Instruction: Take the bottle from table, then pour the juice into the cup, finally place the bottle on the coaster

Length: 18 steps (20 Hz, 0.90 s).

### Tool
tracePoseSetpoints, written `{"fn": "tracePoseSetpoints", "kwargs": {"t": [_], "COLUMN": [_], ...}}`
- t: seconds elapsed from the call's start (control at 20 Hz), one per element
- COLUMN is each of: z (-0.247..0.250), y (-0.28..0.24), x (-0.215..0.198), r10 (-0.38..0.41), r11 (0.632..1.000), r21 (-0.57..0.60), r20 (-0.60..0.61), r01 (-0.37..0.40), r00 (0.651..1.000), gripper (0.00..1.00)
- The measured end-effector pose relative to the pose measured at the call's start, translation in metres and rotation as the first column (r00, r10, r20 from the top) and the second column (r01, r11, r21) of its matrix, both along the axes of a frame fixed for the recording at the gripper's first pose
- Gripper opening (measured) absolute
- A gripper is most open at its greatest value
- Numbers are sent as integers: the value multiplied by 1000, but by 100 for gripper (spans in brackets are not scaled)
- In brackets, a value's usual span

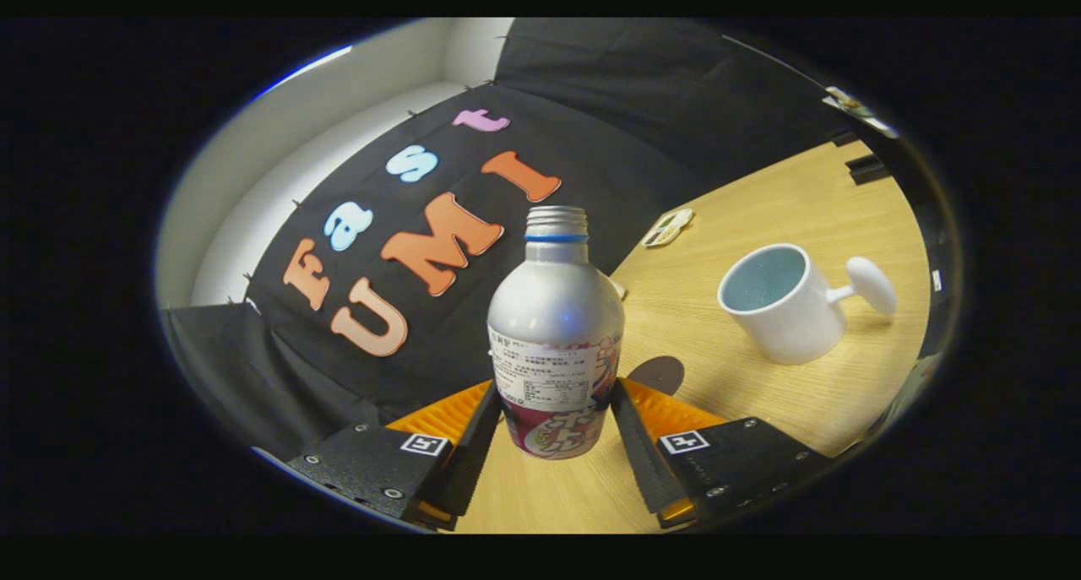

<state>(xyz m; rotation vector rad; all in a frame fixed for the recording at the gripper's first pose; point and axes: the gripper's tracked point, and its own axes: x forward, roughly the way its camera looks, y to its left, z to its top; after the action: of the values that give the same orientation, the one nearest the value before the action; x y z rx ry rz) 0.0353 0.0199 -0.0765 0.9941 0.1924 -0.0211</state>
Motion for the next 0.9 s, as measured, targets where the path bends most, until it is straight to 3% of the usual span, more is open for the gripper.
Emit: {"fn": "tracePoseSetpoints", "kwargs": {"t": [0.3,0.9], "z": [-4,-10], "y": [-18,-14], "x": [4,11], "r10": [-93,-130], "r11": [960,852], "r21": [262,499], "r20": [-31,-94], "r01": [98,160], "r00": [995,987], "gripper": [75,75]}}
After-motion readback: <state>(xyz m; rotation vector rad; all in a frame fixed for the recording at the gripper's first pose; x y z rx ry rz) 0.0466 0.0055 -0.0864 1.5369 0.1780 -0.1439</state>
